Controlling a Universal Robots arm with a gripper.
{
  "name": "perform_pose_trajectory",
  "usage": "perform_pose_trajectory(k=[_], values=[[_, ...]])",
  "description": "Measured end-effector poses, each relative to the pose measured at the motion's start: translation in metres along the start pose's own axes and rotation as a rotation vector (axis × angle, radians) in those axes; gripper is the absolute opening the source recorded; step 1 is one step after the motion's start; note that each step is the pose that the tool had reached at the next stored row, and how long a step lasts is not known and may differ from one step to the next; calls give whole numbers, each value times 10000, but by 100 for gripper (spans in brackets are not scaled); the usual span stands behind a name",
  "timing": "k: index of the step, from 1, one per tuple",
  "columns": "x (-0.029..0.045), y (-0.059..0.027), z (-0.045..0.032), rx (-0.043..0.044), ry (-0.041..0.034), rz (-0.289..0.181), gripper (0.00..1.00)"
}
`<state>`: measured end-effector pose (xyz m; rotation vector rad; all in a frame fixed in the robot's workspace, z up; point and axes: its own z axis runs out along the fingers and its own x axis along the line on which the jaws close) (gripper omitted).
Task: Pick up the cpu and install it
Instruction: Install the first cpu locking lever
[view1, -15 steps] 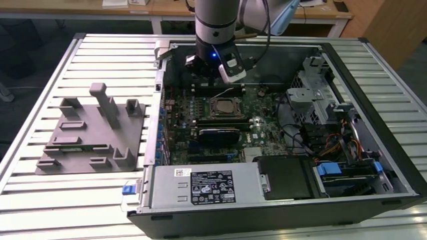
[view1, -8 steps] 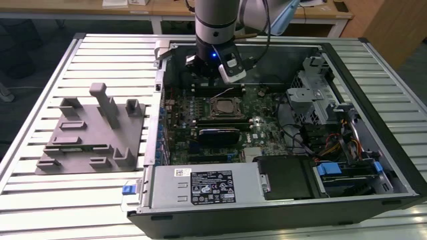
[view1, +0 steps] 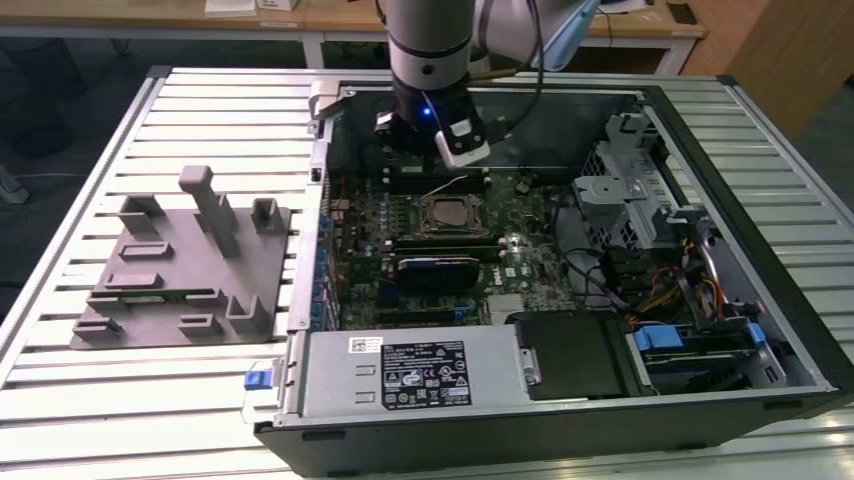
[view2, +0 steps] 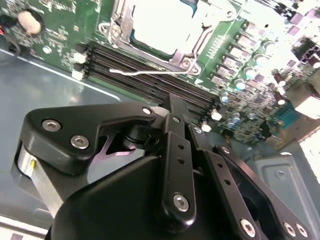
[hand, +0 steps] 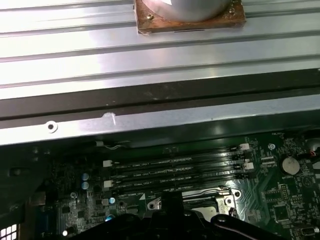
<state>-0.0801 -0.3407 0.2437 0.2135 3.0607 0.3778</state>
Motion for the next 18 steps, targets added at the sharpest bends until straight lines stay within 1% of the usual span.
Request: perform_pose_trajectory(k=[2,7,15,17,18], values=[[0,-2,11,4,-142,103,11],[1,-11,43,0,-372,328,11],[2,-20,79,-33,-862,642,11],[2,-22,92,-43,-962,719,11],[1,-24,100,-45,-996,752,11]])
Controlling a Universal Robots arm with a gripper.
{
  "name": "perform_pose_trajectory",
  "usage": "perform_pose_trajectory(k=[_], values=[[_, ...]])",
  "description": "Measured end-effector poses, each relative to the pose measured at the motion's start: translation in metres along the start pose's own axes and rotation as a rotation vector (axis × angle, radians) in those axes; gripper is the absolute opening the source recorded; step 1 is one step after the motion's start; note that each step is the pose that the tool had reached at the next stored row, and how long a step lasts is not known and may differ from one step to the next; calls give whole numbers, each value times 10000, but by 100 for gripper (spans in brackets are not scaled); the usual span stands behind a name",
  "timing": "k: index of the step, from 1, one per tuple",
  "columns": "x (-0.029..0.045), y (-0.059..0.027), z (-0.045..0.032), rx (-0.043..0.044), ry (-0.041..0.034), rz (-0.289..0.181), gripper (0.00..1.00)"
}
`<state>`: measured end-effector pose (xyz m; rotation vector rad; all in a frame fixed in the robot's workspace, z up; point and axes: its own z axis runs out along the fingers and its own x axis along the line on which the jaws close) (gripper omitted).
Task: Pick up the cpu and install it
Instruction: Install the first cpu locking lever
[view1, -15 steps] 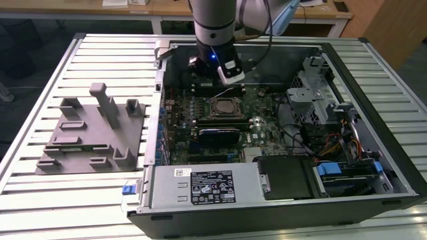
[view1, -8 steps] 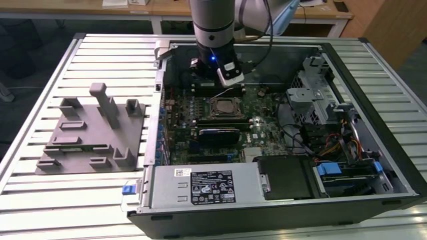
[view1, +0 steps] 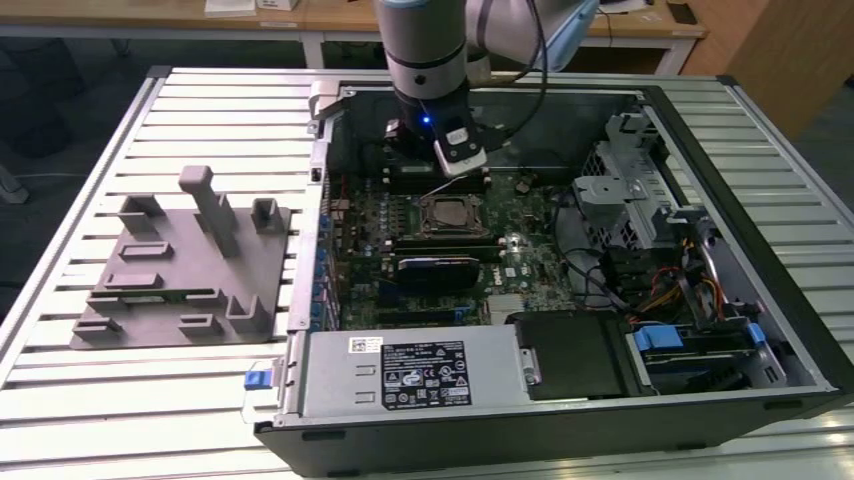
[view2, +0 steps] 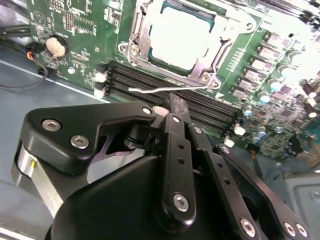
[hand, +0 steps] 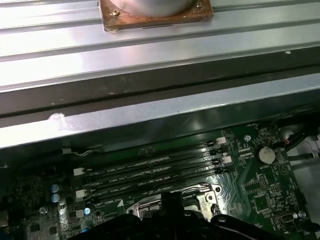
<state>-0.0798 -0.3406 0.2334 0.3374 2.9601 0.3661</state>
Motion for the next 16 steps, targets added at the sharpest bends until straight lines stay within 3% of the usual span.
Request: perform_pose_trajectory(k=[8,16], values=[[-9,-20,94,45,-158,450,11],[-57,9,160,73,-221,686,11]])
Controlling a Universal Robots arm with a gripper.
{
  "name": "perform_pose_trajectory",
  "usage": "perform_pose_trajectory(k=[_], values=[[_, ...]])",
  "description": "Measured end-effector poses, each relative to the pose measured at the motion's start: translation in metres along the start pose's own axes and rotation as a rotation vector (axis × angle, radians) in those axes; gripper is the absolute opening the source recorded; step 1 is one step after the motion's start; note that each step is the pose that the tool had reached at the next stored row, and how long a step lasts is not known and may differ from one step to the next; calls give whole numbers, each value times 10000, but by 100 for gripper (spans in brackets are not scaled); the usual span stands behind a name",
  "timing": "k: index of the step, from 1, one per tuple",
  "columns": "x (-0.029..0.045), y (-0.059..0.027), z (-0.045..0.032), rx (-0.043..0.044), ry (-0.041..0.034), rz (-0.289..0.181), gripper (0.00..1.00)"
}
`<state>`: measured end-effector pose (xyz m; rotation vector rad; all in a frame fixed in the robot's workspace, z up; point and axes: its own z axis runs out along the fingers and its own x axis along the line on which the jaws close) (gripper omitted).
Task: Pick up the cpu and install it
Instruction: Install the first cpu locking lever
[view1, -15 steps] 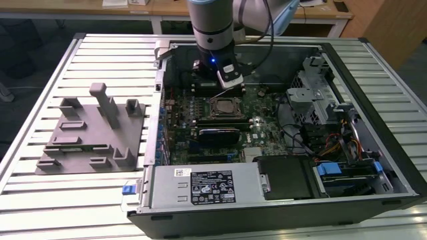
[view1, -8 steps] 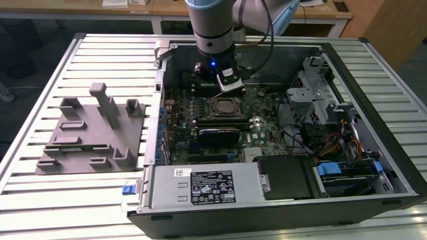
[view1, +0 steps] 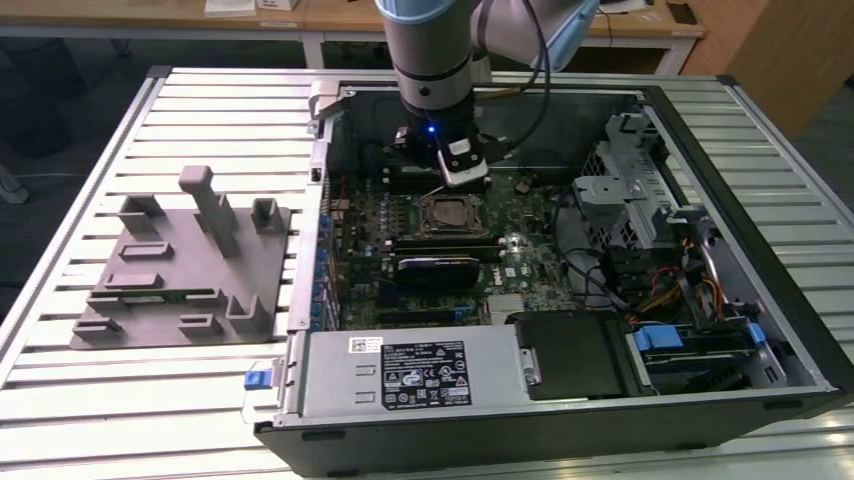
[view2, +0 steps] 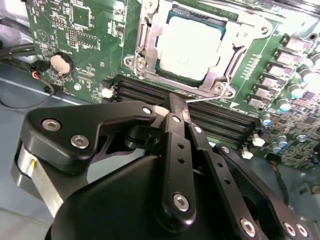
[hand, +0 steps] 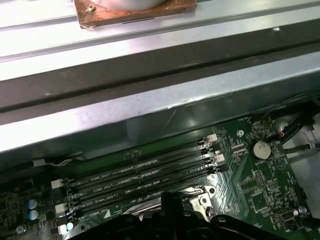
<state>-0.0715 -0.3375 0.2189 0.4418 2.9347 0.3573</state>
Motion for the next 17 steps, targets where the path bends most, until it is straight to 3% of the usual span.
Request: perform_pose_trajectory(k=[11,17], values=[[34,92,74,34,-63,228,11],[39,81,119,109,-165,552,11]])
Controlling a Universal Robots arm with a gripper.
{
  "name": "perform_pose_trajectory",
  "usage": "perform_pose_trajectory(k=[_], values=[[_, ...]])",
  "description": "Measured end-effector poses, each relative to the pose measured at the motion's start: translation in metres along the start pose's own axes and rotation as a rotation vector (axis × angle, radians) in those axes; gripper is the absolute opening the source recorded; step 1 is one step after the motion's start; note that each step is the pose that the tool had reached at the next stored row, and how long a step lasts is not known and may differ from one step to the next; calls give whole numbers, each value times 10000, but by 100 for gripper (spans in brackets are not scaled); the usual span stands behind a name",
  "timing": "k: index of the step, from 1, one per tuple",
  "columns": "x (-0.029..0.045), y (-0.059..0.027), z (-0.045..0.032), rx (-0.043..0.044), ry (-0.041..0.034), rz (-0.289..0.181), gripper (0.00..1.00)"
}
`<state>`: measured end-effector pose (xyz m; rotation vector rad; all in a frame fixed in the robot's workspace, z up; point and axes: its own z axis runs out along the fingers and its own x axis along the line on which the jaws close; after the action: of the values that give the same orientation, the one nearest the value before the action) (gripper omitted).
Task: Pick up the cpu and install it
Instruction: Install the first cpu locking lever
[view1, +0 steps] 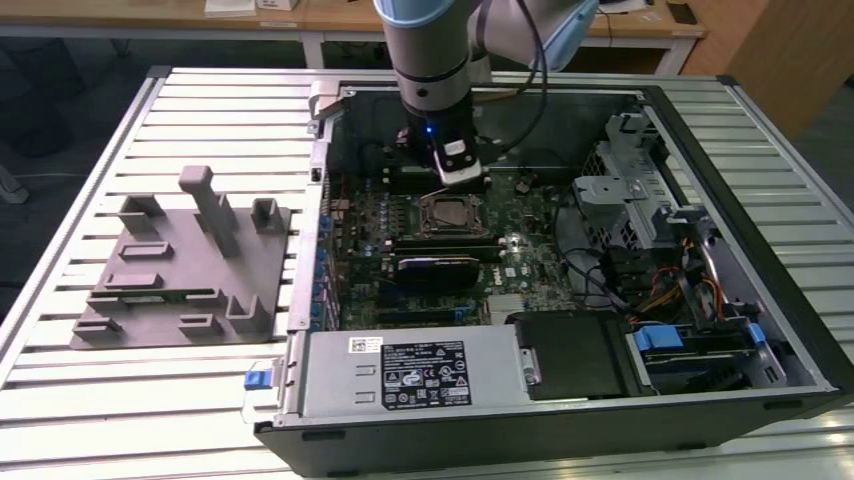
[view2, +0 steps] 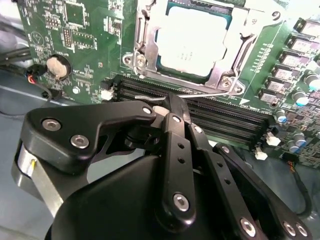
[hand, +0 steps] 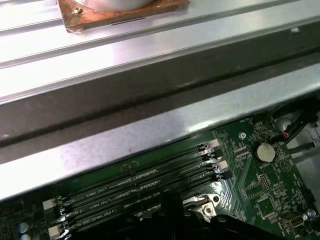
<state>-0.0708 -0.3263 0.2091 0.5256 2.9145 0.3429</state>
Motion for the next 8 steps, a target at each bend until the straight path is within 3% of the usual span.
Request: perform_pose_trajectory(k=[5,8], values=[[3,4,7,19,-31,87,11],[5,-1,23,96,-112,78,11]])
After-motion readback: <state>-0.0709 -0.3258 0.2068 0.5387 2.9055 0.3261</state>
